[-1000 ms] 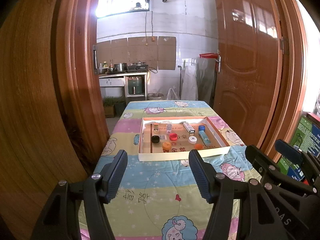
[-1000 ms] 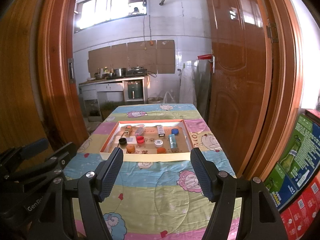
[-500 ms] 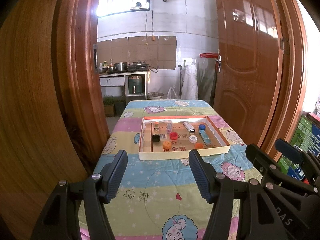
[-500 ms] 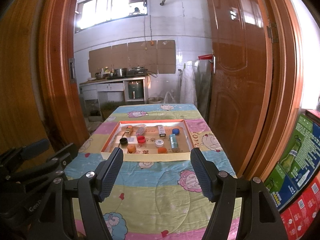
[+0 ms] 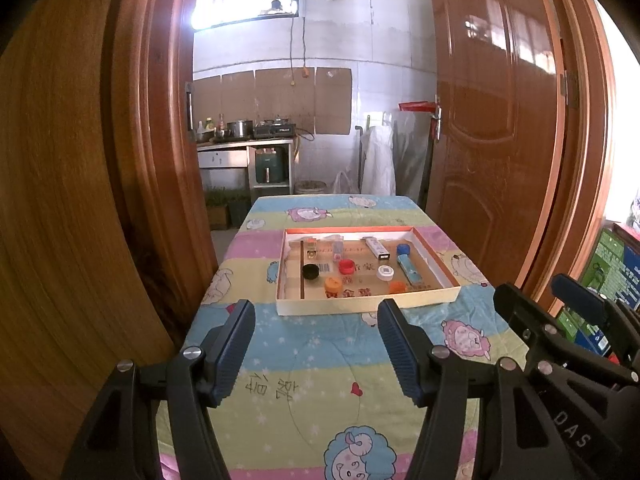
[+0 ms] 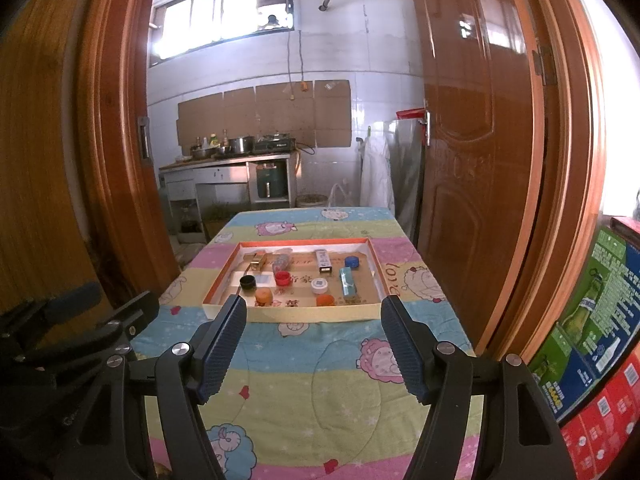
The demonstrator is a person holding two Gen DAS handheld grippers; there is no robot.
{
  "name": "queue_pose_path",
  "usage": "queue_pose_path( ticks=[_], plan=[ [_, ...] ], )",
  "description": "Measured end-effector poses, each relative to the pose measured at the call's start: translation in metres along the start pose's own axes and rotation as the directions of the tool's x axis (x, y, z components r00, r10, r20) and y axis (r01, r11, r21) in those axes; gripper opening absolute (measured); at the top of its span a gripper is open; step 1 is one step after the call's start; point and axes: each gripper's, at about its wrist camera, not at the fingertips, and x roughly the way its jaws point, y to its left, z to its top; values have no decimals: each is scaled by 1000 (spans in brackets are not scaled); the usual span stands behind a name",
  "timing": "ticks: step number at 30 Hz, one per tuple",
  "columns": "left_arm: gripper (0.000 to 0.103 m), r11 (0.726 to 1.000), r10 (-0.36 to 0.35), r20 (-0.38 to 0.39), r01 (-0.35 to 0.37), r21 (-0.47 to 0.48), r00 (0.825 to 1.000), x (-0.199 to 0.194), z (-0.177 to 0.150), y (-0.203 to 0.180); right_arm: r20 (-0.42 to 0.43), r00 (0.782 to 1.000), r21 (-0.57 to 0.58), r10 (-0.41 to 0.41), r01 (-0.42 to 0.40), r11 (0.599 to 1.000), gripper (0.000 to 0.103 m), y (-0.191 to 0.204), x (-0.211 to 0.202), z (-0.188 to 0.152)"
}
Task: Organize rigid objects
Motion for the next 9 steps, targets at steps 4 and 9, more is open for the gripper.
queue_pose_path(
  ticks=[4,9],
  plan=[
    [64,1000,-3,-4,3,-2,1000,-1,-1,0,-4,1000,0,2,-2,1000,72,6,1,2],
    [64,1000,0,-11,0,-9,1000,0,-1,2,-4,1000,1,3,-3,1000,72,6,1,2]
  ],
)
